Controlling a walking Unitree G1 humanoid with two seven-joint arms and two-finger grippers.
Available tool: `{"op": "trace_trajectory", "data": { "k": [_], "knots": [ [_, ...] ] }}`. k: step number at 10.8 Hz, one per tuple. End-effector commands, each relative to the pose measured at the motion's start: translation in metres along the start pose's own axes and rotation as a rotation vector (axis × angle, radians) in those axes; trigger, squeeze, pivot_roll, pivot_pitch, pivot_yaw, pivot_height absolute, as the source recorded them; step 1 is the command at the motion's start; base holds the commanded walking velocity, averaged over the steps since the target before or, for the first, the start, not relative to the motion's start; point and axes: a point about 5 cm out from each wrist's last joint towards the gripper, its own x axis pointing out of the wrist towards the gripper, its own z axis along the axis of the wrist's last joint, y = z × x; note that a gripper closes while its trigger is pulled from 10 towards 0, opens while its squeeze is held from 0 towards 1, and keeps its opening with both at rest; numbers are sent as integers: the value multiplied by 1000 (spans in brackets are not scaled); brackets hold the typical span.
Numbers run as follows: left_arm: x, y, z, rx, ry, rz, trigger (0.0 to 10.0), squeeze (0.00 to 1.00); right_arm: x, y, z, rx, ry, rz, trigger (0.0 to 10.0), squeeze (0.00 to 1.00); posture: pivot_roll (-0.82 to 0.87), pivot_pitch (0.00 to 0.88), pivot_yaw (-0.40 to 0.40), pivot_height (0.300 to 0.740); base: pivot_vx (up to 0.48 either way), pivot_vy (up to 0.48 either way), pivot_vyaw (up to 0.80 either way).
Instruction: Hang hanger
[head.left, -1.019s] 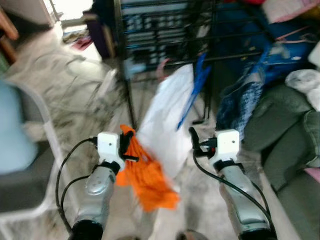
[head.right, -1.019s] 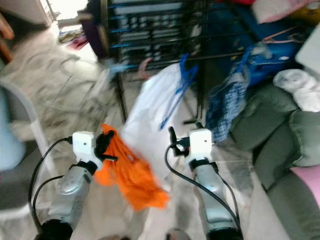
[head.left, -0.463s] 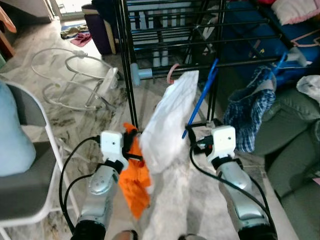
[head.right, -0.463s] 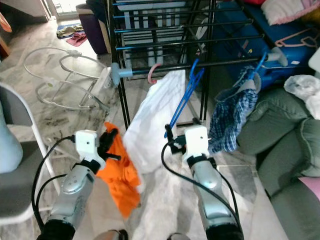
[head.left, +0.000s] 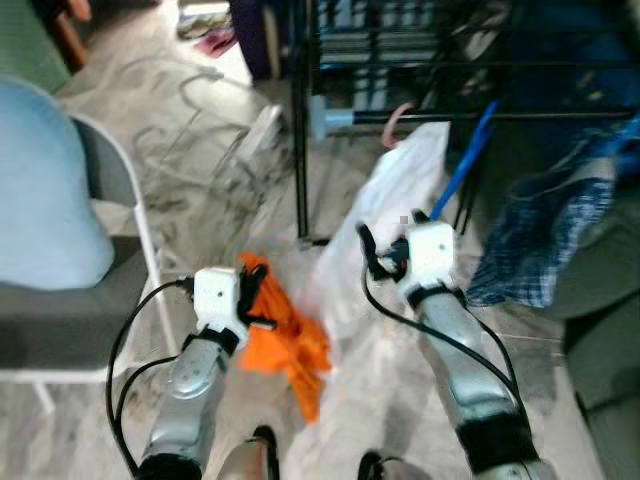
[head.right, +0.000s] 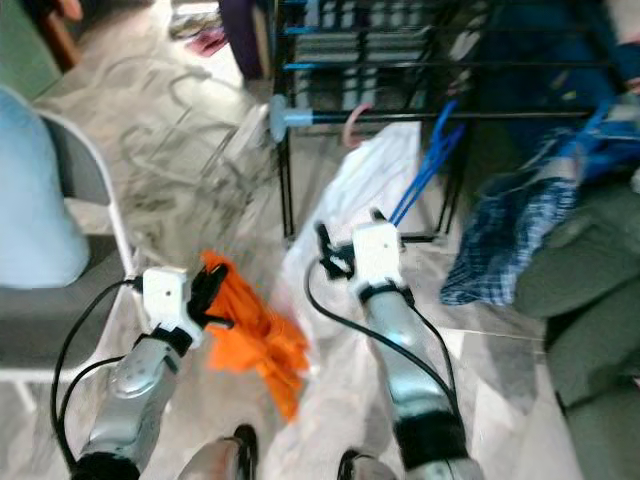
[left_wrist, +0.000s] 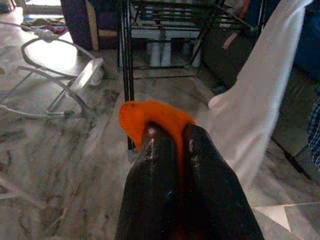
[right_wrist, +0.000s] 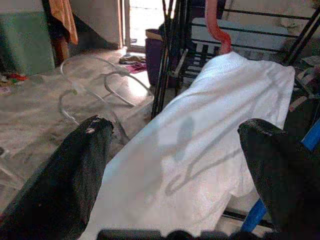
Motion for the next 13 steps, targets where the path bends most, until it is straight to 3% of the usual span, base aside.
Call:
{"op": "trace_trajectory", "data": {
  "k": [1,5,8,11,13],
  "knots": [
    [0,-2,6,8,-23,-3,10000,0,-1,-7,-6,-1,25,-36,10000,0,28,260,9,740,0,0,0],
    [-7,-2,6,18,-1,-5,10000,0,15,-32,-8,-85,74,-205,10000,0,51,281,23,740,0,0,0],
    [-7,-2,8,22,10,-20,10000,0,32,-43,-15,-74,166,-198,10000,0,70,285,30,740,0,0,0],
    [-8,-3,8,21,16,-21,10000,0,31,-61,-20,-89,201,-260,10000,0,84,277,27,740,0,0,0],
    [-7,-4,8,16,18,-23,10000,0,21,-84,-24,-113,200,-334,10000,0,75,272,29,740,0,0,0]
  ]
}}
